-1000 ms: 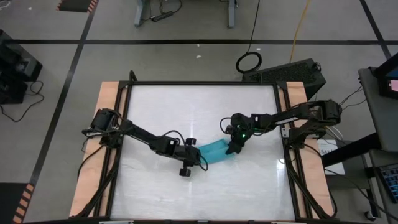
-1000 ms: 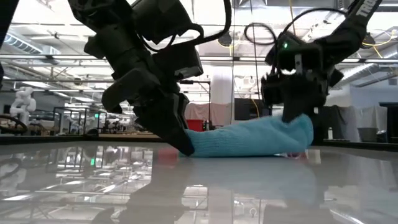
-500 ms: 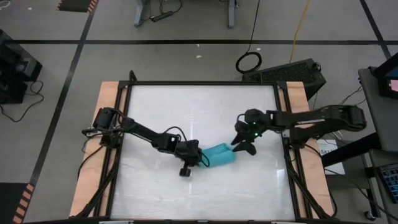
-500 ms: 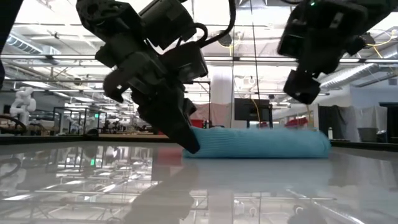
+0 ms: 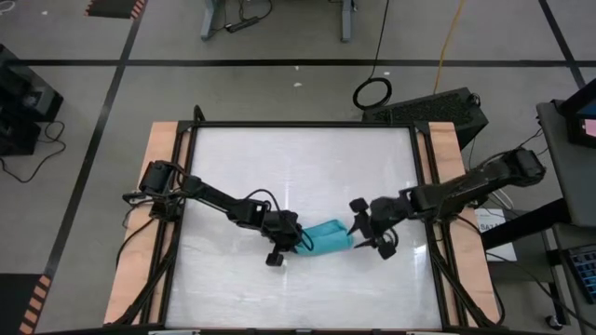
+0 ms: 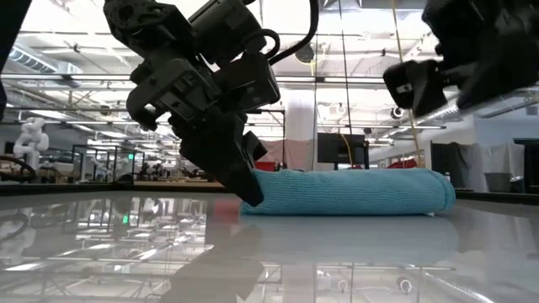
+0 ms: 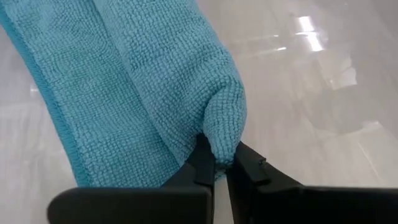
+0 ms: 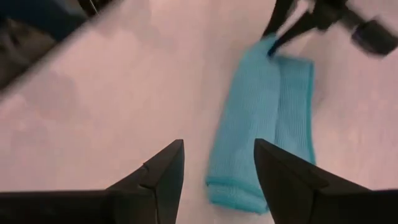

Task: Roll towel
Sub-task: Roll the blue microfiber towel

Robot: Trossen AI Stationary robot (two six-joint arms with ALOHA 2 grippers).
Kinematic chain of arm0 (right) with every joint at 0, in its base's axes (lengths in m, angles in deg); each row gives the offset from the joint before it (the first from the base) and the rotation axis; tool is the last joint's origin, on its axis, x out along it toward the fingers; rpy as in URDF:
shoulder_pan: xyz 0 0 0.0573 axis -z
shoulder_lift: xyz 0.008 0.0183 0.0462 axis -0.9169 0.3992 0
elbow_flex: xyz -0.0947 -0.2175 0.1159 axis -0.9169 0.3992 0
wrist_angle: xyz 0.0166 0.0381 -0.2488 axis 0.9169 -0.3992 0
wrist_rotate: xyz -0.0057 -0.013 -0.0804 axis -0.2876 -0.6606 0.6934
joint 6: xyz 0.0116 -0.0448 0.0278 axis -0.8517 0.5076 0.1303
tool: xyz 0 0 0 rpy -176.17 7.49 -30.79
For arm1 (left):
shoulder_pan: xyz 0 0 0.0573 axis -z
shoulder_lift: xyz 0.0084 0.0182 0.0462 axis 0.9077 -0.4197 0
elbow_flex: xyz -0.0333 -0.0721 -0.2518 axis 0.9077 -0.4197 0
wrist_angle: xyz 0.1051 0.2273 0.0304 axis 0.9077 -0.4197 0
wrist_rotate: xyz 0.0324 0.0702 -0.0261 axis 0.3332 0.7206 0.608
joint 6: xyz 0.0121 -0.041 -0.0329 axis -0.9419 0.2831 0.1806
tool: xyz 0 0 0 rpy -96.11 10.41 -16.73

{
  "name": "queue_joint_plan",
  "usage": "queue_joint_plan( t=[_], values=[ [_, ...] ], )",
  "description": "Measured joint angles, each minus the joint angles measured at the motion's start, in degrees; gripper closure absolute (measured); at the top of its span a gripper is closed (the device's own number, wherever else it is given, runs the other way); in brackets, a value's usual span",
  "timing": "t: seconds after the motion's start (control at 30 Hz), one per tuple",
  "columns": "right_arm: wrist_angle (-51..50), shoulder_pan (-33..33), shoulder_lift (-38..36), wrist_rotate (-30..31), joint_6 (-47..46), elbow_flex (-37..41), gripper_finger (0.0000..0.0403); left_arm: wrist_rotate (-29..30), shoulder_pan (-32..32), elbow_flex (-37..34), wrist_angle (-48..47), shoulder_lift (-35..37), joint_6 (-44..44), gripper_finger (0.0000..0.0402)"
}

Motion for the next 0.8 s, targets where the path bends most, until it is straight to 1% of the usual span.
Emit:
queue_joint_plan(
  t=[0.23, 0.5, 0.73, 0.8],
  values=[
    [3.1, -4.9, 8.6, 8.4, 4.1, 0.0, 0.0218, -1.9, -1.0, 0.0, 0.1, 0.0, 0.9, 0.0384],
    [5.5, -5.6, 15.7, 15.3, 6.0, 0.0, 0.0218, -4.8, -2.0, 0.0, 0.7, 0.0, 1.7, 0.0384],
    [6.9, -4.5, 21.4, 15.5, 5.4, -0.2, 0.0218, -6.3, -2.6, 0.0, 1.1, 0.1, 2.8, 0.0384],
    [7.8, -4.2, 22.6, 15.4, 5.0, -0.3, 0.0218, -8.1, -2.9, 0.0, 1.8, 0.1, 3.2, 0.0384]
  ],
)
